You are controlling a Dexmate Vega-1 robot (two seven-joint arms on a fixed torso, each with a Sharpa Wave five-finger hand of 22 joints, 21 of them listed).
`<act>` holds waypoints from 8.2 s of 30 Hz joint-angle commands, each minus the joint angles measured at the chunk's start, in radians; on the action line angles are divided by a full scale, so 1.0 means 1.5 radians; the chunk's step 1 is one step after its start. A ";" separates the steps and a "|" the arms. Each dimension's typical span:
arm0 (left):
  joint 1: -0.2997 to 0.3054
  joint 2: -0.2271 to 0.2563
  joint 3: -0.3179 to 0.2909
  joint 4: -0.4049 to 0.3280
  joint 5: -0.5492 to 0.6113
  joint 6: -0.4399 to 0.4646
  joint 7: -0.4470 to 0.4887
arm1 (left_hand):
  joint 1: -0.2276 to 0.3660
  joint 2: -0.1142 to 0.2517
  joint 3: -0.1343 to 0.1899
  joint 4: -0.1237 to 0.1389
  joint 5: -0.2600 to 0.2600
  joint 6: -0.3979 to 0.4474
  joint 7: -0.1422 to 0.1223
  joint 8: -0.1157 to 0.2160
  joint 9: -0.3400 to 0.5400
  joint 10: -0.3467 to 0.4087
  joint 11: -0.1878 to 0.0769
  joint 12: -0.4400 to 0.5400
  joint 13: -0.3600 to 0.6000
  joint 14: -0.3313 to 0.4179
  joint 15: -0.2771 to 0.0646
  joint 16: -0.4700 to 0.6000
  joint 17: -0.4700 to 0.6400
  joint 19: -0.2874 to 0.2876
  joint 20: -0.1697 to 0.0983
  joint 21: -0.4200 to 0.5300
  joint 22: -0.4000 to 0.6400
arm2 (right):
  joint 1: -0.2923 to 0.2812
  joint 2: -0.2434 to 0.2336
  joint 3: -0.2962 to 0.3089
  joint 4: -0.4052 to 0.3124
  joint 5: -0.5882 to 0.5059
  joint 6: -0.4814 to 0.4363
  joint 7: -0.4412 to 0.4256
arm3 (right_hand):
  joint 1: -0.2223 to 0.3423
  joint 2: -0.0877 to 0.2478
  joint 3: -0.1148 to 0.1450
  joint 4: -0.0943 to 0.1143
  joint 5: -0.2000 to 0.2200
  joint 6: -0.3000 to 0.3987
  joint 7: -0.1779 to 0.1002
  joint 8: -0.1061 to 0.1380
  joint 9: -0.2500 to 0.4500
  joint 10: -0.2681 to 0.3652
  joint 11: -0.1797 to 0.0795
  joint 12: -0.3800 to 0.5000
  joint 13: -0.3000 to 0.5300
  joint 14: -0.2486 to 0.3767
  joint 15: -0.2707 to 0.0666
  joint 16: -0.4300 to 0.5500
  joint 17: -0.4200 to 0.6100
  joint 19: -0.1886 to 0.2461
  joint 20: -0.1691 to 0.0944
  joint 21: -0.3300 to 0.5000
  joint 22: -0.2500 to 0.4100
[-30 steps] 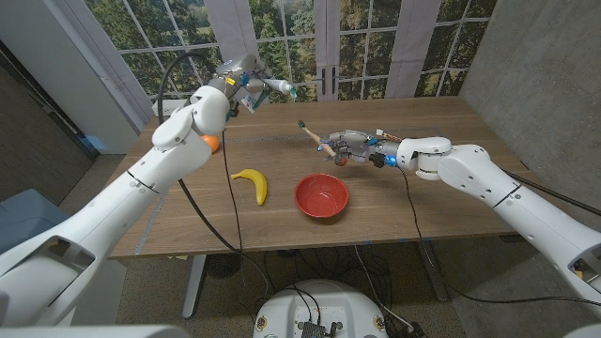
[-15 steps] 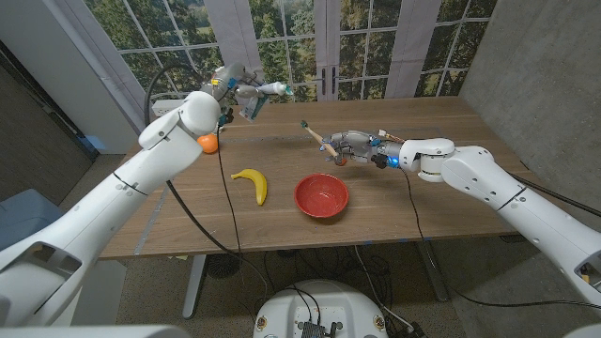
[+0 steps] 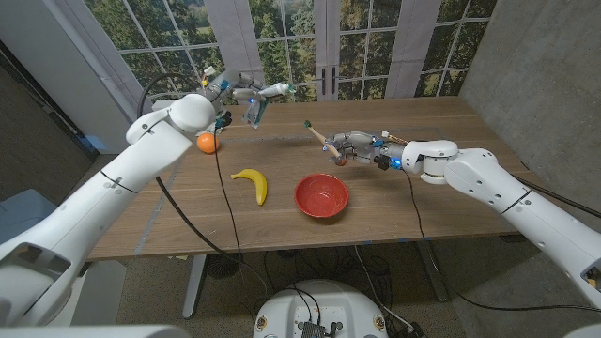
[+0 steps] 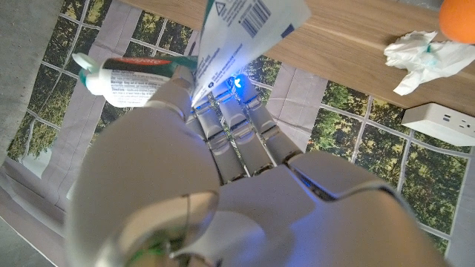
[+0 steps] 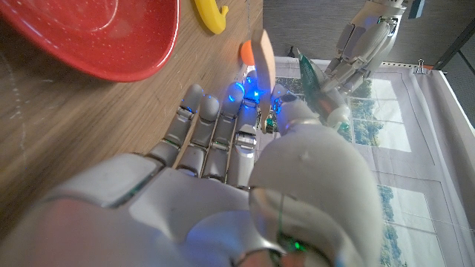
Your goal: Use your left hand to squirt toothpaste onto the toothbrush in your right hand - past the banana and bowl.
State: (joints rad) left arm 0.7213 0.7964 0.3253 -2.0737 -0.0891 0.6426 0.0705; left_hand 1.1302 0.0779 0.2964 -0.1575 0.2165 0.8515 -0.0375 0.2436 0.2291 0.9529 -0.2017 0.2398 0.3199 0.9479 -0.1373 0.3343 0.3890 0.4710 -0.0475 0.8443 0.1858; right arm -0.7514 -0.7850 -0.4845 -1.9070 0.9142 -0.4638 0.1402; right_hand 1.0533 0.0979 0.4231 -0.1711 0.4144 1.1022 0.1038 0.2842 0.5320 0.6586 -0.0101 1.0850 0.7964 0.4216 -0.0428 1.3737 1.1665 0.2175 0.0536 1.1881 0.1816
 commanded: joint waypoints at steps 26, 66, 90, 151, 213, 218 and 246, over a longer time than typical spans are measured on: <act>0.044 0.023 -0.078 0.064 -0.380 -0.015 0.074 | -0.051 -0.008 0.007 0.001 -0.004 -0.023 0.031 -0.031 -0.014 -0.039 0.006 -0.022 -0.024 -0.019 -0.062 -0.032 -0.018 -0.013 -0.025 0.002 0.000 | -0.017 -0.013 0.019 -0.025 0.024 -0.007 -0.032 | 0.008 0.011 0.004 0.001 0.004 0.007 -0.001 0.000 0.005 -0.001 0.003 0.007 0.002 -0.003 -0.055 0.006 0.000 0.005 0.000 0.003 0.001; -0.024 0.027 -0.038 0.182 -0.593 0.121 0.136 | -0.094 0.010 0.034 0.003 -0.004 -0.035 0.062 -0.035 -0.020 -0.041 0.035 -0.019 -0.047 -0.023 -0.056 -0.057 -0.048 -0.006 -0.010 0.002 -0.002 | -0.038 -0.017 0.033 -0.029 0.040 0.012 -0.044 | 0.006 0.010 0.005 0.001 0.007 0.011 0.000 -0.002 0.008 -0.001 0.004 0.009 0.002 -0.002 -0.053 0.007 0.002 0.005 0.000 0.004 0.001; 0.098 0.073 -0.066 0.178 -0.510 -0.202 -0.021 | -0.270 -0.021 0.019 0.025 -0.016 -0.251 0.029 -0.045 -0.028 -0.337 0.111 -0.043 -0.079 -0.316 0.027 -0.105 -0.119 -0.122 0.044 -0.073 -0.006 | -0.052 -0.020 0.029 -0.038 0.040 0.019 -0.043 | 0.006 0.009 0.008 0.001 0.010 0.012 0.000 -0.005 0.010 -0.001 0.003 0.010 0.002 -0.001 -0.055 0.005 0.004 0.006 0.000 0.005 0.001; 0.219 0.107 -0.170 0.214 -0.491 -0.478 -0.190 | -0.408 -0.018 0.013 0.008 -0.028 -0.412 -0.062 -0.047 -0.034 -0.586 0.103 -0.040 -0.093 -0.618 0.069 -0.106 -0.145 -0.296 0.049 -0.229 -0.008 | -0.139 -0.024 -0.126 -0.235 -0.483 -0.026 -0.328 | -0.016 0.005 0.018 0.005 0.009 0.018 -0.016 -0.010 0.002 0.000 -0.019 0.006 -0.004 0.004 -0.077 -0.022 0.003 0.010 -0.011 0.004 -0.001; 0.199 0.043 -0.178 0.276 -0.538 -0.554 -0.267 | -0.533 0.096 0.123 0.142 0.005 -0.447 -0.068 -0.046 -0.038 -0.614 0.074 -0.036 -0.098 -0.621 0.004 -0.099 -0.140 -0.270 0.011 -0.281 -0.008 | -0.191 0.092 -0.263 -0.124 -1.081 -0.042 -0.341 | -0.044 -0.018 0.047 0.001 -0.020 0.049 -0.057 -0.012 -0.041 0.033 -0.054 -0.007 -0.032 0.048 -0.112 -0.067 0.010 0.028 -0.025 -0.007 -0.003; 0.204 0.046 -0.182 0.272 -0.541 -0.553 -0.267 | -0.532 0.091 0.143 0.149 0.007 -0.451 -0.073 -0.047 -0.038 -0.614 0.074 -0.036 -0.098 -0.621 0.003 -0.099 -0.141 -0.266 0.014 -0.284 -0.008 | -0.190 0.107 -0.264 -0.128 -1.107 -0.079 -0.309 | -0.047 -0.023 0.053 0.001 -0.024 0.050 -0.071 -0.014 -0.047 0.031 -0.063 -0.016 -0.042 0.051 -0.113 -0.079 0.009 0.028 -0.025 -0.009 -0.003; 0.201 0.041 -0.190 0.262 -0.557 -0.564 -0.293 | -0.547 0.073 0.166 0.158 0.003 -0.449 -0.073 -0.044 -0.038 -0.605 0.079 -0.033 -0.098 -0.606 0.012 -0.098 -0.143 -0.241 0.030 -0.287 -0.009 | -0.201 0.136 -0.277 -0.120 -1.216 -0.142 -0.257 | -0.047 -0.047 0.045 0.002 -0.065 0.031 -0.101 -0.035 -0.079 0.013 -0.095 -0.012 -0.015 0.054 -0.113 -0.090 0.005 0.028 -0.026 -0.021 -0.002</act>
State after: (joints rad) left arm 1.0285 0.8640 0.0436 -1.6797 -0.9181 -0.1942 -0.3597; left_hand 0.3172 0.1829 0.5376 0.0798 0.2202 0.1732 -0.1483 0.1733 0.1724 0.0408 -0.0819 0.1849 0.1722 0.0305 -0.0377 0.1851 0.1720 0.1007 -0.0018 0.4141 0.1723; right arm -1.0451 -0.5975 -0.8980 -2.0873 -0.8716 -0.6522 -0.2710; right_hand 0.9948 0.0315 0.4985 -0.1736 0.3248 1.1343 -0.0179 0.2378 0.4136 0.6893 -0.1383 1.0761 0.7734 0.5108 -0.0463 1.2420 1.1721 0.2571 0.0141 1.1580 0.1772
